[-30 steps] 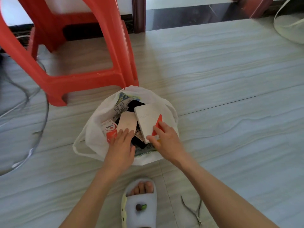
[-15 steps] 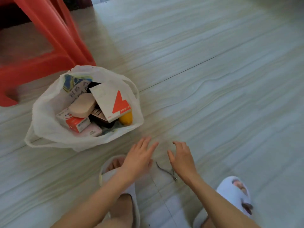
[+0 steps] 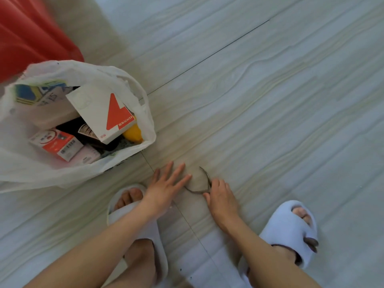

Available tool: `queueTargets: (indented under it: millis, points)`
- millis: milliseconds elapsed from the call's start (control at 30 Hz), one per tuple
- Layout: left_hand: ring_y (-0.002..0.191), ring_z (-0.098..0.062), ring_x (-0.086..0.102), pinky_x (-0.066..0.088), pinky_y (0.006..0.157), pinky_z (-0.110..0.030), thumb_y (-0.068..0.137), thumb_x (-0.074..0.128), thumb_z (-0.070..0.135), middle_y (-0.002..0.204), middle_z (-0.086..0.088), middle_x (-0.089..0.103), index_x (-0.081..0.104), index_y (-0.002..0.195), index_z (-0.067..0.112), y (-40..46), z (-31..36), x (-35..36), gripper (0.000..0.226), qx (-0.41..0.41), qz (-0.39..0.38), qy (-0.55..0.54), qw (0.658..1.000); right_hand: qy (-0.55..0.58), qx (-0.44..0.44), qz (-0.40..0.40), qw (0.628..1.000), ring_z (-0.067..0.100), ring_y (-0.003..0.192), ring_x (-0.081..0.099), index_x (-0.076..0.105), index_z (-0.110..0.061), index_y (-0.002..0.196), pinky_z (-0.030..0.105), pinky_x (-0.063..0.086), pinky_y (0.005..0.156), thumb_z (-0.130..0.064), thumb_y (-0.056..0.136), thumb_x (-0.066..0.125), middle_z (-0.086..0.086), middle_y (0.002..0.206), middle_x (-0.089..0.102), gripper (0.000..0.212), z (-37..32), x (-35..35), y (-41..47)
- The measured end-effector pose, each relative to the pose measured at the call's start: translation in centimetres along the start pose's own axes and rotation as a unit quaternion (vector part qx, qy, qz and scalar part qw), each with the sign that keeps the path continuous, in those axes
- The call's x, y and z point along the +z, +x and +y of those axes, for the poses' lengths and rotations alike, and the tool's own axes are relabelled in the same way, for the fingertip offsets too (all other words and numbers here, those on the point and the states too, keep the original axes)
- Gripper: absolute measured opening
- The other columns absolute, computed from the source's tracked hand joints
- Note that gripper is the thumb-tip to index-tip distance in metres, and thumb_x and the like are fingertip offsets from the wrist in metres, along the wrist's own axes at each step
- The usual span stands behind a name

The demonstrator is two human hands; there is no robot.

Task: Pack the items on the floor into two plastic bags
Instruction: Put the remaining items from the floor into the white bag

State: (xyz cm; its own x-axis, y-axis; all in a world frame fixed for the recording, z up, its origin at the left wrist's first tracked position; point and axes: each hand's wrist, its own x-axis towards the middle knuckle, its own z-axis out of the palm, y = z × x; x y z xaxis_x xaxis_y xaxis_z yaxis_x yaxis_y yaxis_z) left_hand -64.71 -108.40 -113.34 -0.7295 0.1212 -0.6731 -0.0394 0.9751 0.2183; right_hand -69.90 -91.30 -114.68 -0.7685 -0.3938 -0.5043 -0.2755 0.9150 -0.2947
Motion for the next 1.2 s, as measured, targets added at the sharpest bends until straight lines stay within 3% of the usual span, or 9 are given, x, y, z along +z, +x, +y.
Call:
queueTargets:
  millis: [100,233,400,533,700,900,1000,1100,1200]
  points:
    - [0.141,-0.032,-0.02,0.006,0.115,-0.051,0.086,0.056,0.012,0.154,0.0,-0.022,-0.005,0.146,0.033,0.0,-0.1,0.1,0.088,0.0,0.011,-0.001,1.0,-0.021,-0.017,0.017,0.999,0.027,0.069,0.063,0.059,-0.006,0.08,0.028,0.051,0.056,-0.019,0.054,0.088,0.011,0.075,0.063,0.041,0.4,-0.1,0.7]
    - [0.143,-0.026,-0.016,0.013,0.117,-0.045,0.086,0.052,0.007,0.155,0.004,-0.018,0.001,0.148,0.03,0.1,-0.4,-0.5,0.083,0.002,-0.006,-0.04,0.999,-0.003,0.029,-0.014,0.999,0.028,0.11,0.051,0.046,-0.004,0.115,0.031,0.04,0.091,-0.01,0.092,0.046,0.013,0.118,0.054,0.023,0.9,-0.5,0.7]
    - [0.143,-0.019,-0.014,0.012,0.117,-0.039,0.089,0.05,0.011,0.155,0.006,-0.018,-0.003,0.148,0.023,-0.5,-1.1,0.3,0.08,-0.003,0.0,-0.057,0.998,-0.007,0.04,0.028,0.999,0.036,0.081,0.062,0.059,-0.001,0.092,0.037,0.05,0.069,-0.003,0.075,0.066,0.018,0.086,0.065,0.019,0.8,0.1,0.0]
    - [0.142,-0.017,-0.019,0.005,0.116,-0.039,0.094,0.042,0.019,0.146,0.011,-0.03,-0.01,0.147,0.02,-0.5,-1.1,1.0,0.075,-0.01,0.022,-0.078,0.997,0.083,0.057,0.031,0.994,0.029,0.097,0.055,0.056,-0.001,0.11,0.033,0.041,0.081,-0.011,0.089,0.051,0.014,0.105,0.057,0.023,0.8,-0.4,0.0]
    - [0.128,-0.013,-0.03,0.003,0.116,-0.04,0.093,0.041,0.018,0.138,0.009,-0.033,-0.011,0.146,0.02,-0.6,-0.9,1.5,0.074,-0.014,0.035,-0.094,0.995,0.18,0.077,0.061,0.979,0.013,0.085,0.044,0.056,-0.003,0.114,0.017,0.031,0.074,-0.007,0.089,0.051,0.002,0.096,0.045,0.026,0.9,-0.7,0.2]
    - [0.14,-0.017,-0.021,0.003,0.116,-0.039,0.093,0.04,0.017,0.14,0.01,-0.031,-0.008,0.147,0.02,-0.6,-0.8,1.1,0.073,-0.019,0.03,-0.11,0.993,0.102,0.018,0.115,0.988,0.029,0.081,0.057,0.065,-0.004,0.1,0.033,0.047,0.072,-0.013,0.083,0.047,0.011,0.086,0.065,0.026,0.7,-1.3,0.3]
    - [0.143,-0.018,-0.015,0.003,0.116,-0.04,0.093,0.039,0.017,0.15,0.012,-0.023,-0.005,0.148,0.021,-0.4,-0.7,0.7,0.071,-0.02,0.014,-0.12,0.992,0.102,-0.005,0.166,0.981,0.027,0.064,0.061,0.069,-0.007,0.087,0.027,0.047,0.055,-0.019,0.083,0.046,0.007,0.072,0.064,0.026,0.4,-2.4,0.1]
    - [0.144,-0.018,-0.006,0.01,0.118,-0.036,0.094,0.039,0.019,0.156,0.007,-0.008,0.005,0.148,0.019,-0.2,-0.6,-0.2,0.063,-0.026,-0.001,-0.166,0.986,0.182,0.025,0.162,0.969,0.026,0.071,0.062,0.071,-0.004,0.092,0.032,0.047,0.067,-0.006,0.087,0.058,0.011,0.079,0.067,0.015,-0.2,-4.0,0.0]
    - [0.135,-0.021,0.031,0.031,0.108,-0.031,0.095,0.038,0.022,0.148,-0.008,0.033,0.032,0.14,0.012,-0.8,-0.5,-2.0,0.046,-0.074,0.049,-0.269,0.959,0.267,0.069,0.164,0.947,0.021,0.076,0.065,0.072,-0.008,0.091,0.038,0.052,0.077,-0.006,0.085,0.06,0.006,0.08,0.07,0.014,-1.6,-6.6,-0.2]
